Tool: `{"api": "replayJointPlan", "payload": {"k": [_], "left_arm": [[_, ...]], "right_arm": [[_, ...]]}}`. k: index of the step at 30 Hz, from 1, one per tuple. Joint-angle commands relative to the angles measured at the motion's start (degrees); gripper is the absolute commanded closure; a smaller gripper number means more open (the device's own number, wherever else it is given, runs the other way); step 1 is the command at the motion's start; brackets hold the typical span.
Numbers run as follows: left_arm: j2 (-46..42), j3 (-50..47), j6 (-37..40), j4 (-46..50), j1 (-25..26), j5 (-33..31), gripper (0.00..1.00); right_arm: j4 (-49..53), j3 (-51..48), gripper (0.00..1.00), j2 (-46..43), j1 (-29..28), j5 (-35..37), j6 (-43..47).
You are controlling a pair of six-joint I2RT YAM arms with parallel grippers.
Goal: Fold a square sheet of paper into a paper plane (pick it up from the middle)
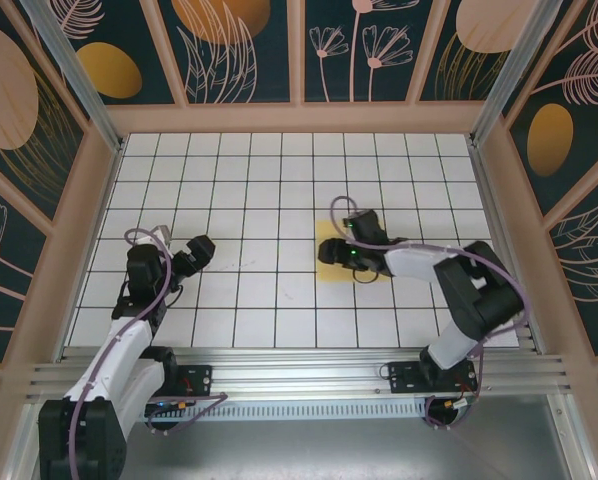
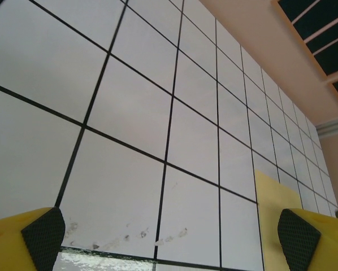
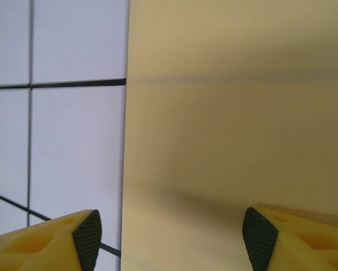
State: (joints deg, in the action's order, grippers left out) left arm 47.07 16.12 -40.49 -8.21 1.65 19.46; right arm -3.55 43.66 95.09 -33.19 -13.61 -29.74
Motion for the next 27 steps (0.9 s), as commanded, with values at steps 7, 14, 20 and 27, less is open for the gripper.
{"api": "replayJointPlan", "payload": {"k": [7,14,20,27], "left_arm": [[4.8,2.9,1.0,-2.9,6.8,2.4,0.01],[13.9,6.2,-0.6,-6.5,16.3,-1.0,0.02],[16.7,6.1,-1.8,-9.4,18.7,-2.7,0.01],[14.6,5.1,-0.9,-8.3,18.7,-8.3,0.01]], "right_arm": [[15.0,11.9,0.30,2.7,-6.6,7.0,4.5],[15.2,11.1,0.30,2.9,1.2,10.1,4.4],[11.9,5.6,0.32,4.1,4.5,4.8,0.3],[5.7,-3.7,0.33,-0.8,-0.8,6.3,-15.0]]}}
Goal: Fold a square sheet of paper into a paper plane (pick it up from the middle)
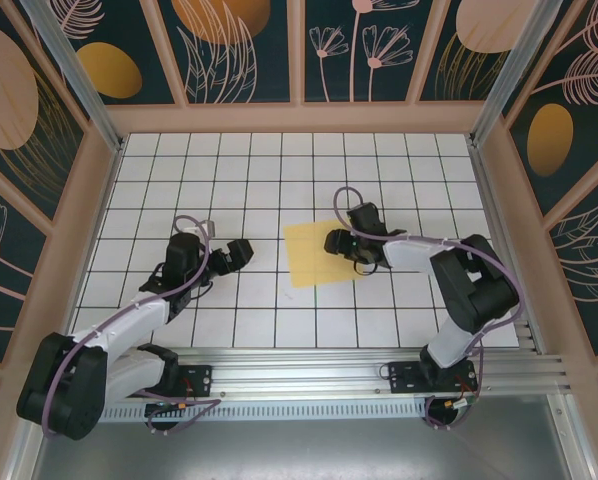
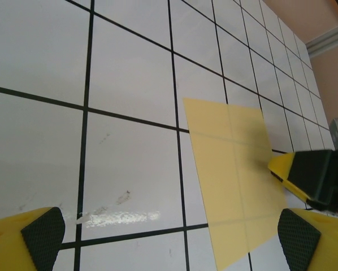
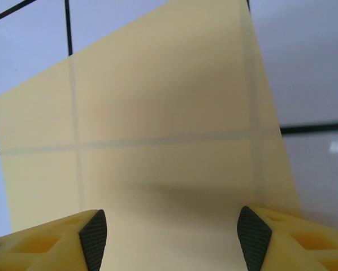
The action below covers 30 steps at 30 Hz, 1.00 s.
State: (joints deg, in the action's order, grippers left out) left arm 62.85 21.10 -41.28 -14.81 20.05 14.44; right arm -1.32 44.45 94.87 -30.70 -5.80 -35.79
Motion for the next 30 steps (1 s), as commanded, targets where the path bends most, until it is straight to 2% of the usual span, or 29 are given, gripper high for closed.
{"api": "replayJointPlan", "payload": {"k": [1,6,10,22,30], "left_arm": [[-1.4,0.2,-0.2,-1.7,0.3,-3.8,0.01],[-2.8,0.6,0.0,-1.7,0.2,-4.4,0.01],[-4.4,-0.8,-1.1,-2.6,0.3,-7.0,0.01],[-5.9,-2.8,-1.0,-2.3,0.3,-7.9,0.01],[-6.5,-2.8,0.1,-0.7,0.3,-8.0,0.01]], "right_arm": [[3.3,-4.6,0.33,-1.8,-3.8,-0.8,-9.7],[14.9,4.2,0.29,-4.7,-4.4,6.2,-2.0],[23.5,12.8,0.24,0.8,-5.5,8.7,5.1],[35.3,28.8,0.06,16.0,-15.1,17.5,2.6],[35.9,29.8,0.03,21.9,-15.7,16.2,2.6]]}}
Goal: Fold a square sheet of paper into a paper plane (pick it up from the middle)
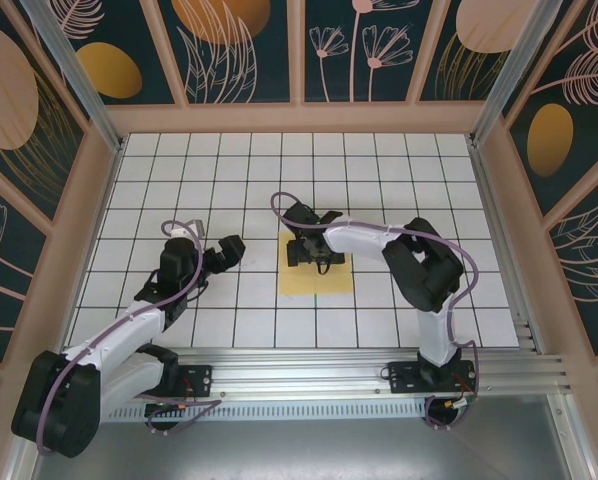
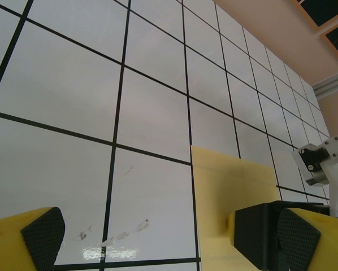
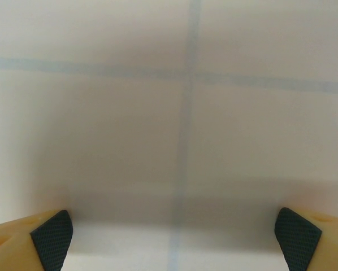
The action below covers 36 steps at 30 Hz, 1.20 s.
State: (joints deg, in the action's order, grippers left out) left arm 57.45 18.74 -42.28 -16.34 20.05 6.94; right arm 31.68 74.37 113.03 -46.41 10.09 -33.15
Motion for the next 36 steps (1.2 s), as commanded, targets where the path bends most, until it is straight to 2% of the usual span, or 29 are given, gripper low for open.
{"api": "replayJointPlan", "payload": {"k": [1,5,11,19,23,25,31,36], "left_arm": [[-1.3,-0.6,1.3,1.0,0.3,-0.6,0.01],[-2.7,-1.2,1.5,1.5,0.3,-0.9,0.01],[-4.2,-1.1,2.3,2.3,0.3,-1.2,0.01],[-3.3,-1.0,1.5,0.9,0.3,0.6,0.01],[-2.5,-0.6,1.2,0.6,0.3,1.5,0.01],[-2.2,-0.4,0.9,0.6,0.2,1.8,0.01],[-2.0,0.1,0.8,0.9,0.3,2.5,0.02],[-2.2,0.8,0.8,2.0,0.3,2.9,0.01]], "right_arm": [[2.2,-0.9,0.03,4.4,0.0,-0.1,-0.3],[-0.8,-3.9,0.06,5.3,0.2,-3.3,-0.6],[-1.2,-3.2,0.11,5.6,0.2,-4.1,-0.5],[2.6,1.4,0.10,5.0,0.2,-1.4,0.2],[2.1,1.2,0.13,4.5,0.4,-2.0,-0.2],[1.0,0.0,0.23,4.9,0.6,-3.5,-0.7],[1.4,-0.2,0.29,3.4,0.3,-2.1,-1.7],[1.4,-0.3,0.44,-0.7,0.3,-0.5,-2.0]]}}
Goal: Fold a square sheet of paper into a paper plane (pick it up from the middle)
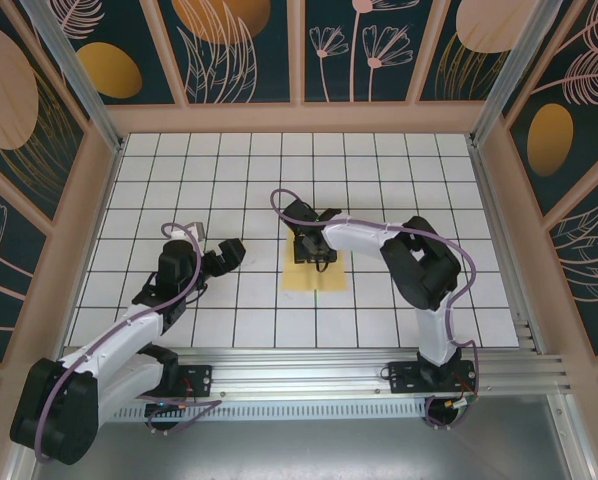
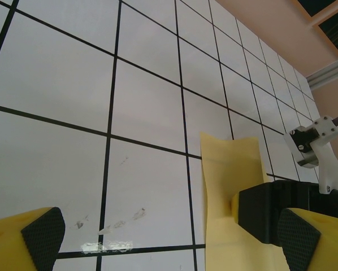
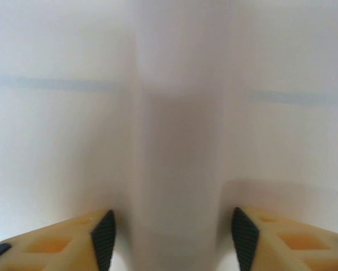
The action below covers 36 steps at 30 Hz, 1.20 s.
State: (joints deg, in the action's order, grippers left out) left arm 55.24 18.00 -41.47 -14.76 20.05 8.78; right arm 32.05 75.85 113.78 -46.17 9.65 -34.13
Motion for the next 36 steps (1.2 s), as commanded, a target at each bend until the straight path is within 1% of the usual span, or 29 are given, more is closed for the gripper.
{"api": "replayJointPlan", "payload": {"k": [1,2,4,5,7,8,9,15,20,24,26,30,32,36], "left_arm": [[-0.1,1.6,0.0,0.4,0.3,1.0,0.01],[-0.1,1.7,-0.1,0.4,0.3,0.9,0.01],[0.0,1.9,-0.2,0.5,0.3,0.7,0.01],[0.0,2.1,-0.4,0.5,0.2,0.7,0.01],[0.1,2.6,-0.6,0.9,0.3,0.9,0.01],[0.2,2.8,-0.9,1.0,0.2,1.0,0.01],[0.2,3.0,-1.0,1.0,0.3,1.2,0.01],[0.3,3.5,-2.3,1.0,0.3,2.8,0.01],[0.6,3.3,-4.3,-0.7,0.2,4.5,0.01],[1.4,3.9,-5.1,-1.5,0.3,5.6,0.02],[1.9,4.3,-5.5,-1.7,0.3,6.4,0.01],[3.0,4.2,-7.2,-3.9,0.3,8.7,0.01],[3.9,4.0,-8.2,-5.2,0.3,9.9,0.02],[5.8,4.1,-9.1,-6.7,0.3,11.8,0.01]], "right_arm": [[0.9,-2.0,0.49,-2.2,0.0,0.0,-1.2],[0.5,-2.3,0.53,-3.1,0.1,-0.3,-1.3],[-0.5,-2.9,0.56,-4.7,0.1,-0.8,-1.5],[-1.0,-3.2,0.62,-5.4,0.1,-1.3,-1.6],[-2.1,-3.8,0.65,-6.8,0.2,-2.4,-1.6],[-2.7,-4.1,0.69,-7.5,0.3,-3.0,-1.6],[-3.2,-4.4,0.72,-8.1,0.4,-3.9,-1.7],[-8.4,-6.3,0.72,-14.2,1.2,-8.5,-2.3],[-16.1,-10.3,0.72,-18.2,4.2,-18.4,-3.8],[-25.4,-16.1,0.72,-20.5,7.7,-27.8,-6.9],[-29.4,-19.1,0.72,-21.4,9.4,-30.8,-8.6],[-36.1,-25.7,0.72,-21.8,12.8,-34.9,-11.4],[-38.5,-28.6,0.71,-21.9,14.1,-35.9,-12.0],[-38.6,-31.8,0.67,-22.1,14.5,-36.4,-10.4]]}}
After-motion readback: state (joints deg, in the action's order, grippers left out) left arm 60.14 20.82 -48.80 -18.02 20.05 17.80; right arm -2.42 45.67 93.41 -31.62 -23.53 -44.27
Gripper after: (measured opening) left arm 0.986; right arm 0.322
